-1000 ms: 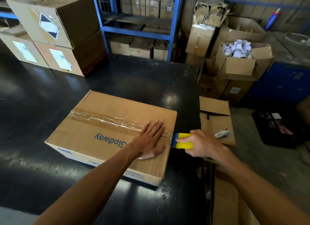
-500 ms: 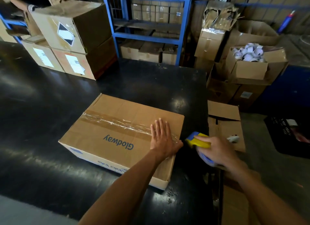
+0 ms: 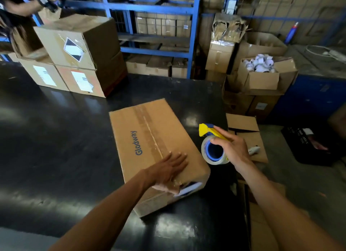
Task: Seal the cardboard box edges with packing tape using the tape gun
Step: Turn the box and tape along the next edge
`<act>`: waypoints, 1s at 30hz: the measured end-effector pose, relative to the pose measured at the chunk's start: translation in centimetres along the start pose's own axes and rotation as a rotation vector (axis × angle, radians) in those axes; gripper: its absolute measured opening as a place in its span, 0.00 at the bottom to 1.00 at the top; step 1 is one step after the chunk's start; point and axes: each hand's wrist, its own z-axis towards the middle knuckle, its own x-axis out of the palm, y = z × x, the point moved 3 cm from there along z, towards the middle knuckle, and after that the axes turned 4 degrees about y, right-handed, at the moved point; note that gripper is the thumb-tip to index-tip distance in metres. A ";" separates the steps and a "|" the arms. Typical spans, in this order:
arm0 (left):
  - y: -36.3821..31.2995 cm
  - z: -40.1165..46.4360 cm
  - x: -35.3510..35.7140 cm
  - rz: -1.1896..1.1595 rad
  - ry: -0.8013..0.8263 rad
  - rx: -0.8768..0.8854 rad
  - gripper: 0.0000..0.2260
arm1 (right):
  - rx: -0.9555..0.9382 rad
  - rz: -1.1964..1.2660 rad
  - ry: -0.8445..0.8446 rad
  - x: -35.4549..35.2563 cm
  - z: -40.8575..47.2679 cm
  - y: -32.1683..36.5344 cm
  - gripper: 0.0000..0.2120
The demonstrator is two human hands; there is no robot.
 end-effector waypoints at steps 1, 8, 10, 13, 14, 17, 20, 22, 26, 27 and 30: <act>0.0 -1.1 0.2 0.019 0.022 0.031 0.50 | 0.006 0.014 -0.001 0.9 -0.4 0.3 0.20; -0.9 -4.4 -0.3 0.056 0.199 0.053 0.47 | -0.017 -0.038 0.094 6.5 -4.3 1.4 0.22; -0.4 -4.9 -0.9 0.099 0.241 0.088 0.47 | -0.025 -0.065 0.129 7.2 -5.6 1.6 0.22; 0.8 -5.9 -1.3 0.139 0.257 0.133 0.47 | -0.030 -0.062 0.122 7.7 -7.2 1.8 0.22; 1.2 -6.1 -1.4 0.137 0.255 0.137 0.47 | -0.031 -0.058 0.112 7.9 -7.7 1.8 0.22; 1.3 -6.9 -1.3 0.114 0.230 0.135 0.46 | -0.028 -0.041 0.099 8.7 -9.2 2.2 0.22; 0.1 -8.5 -0.9 -0.251 0.057 0.052 0.38 | -0.090 -0.082 0.134 9.2 -11.1 2.8 0.22; -0.2 -10.6 -1.1 -0.941 -0.198 -0.202 0.28 | -0.177 -0.138 0.167 9.2 -12.5 3.1 0.21; 0.1 -14.4 -2.4 -2.123 -0.444 -0.371 0.24 | -0.488 -0.351 0.141 9.6 -14.8 3.7 0.23; 0.4 -15.3 -2.9 -2.241 -0.437 -0.338 0.25 | -0.563 -0.431 0.143 10.2 -15.2 3.8 0.24; 0.3 -17.8 -4.6 -2.321 -0.408 -0.245 0.27 | -0.669 -0.643 0.145 12.5 -15.7 3.7 0.25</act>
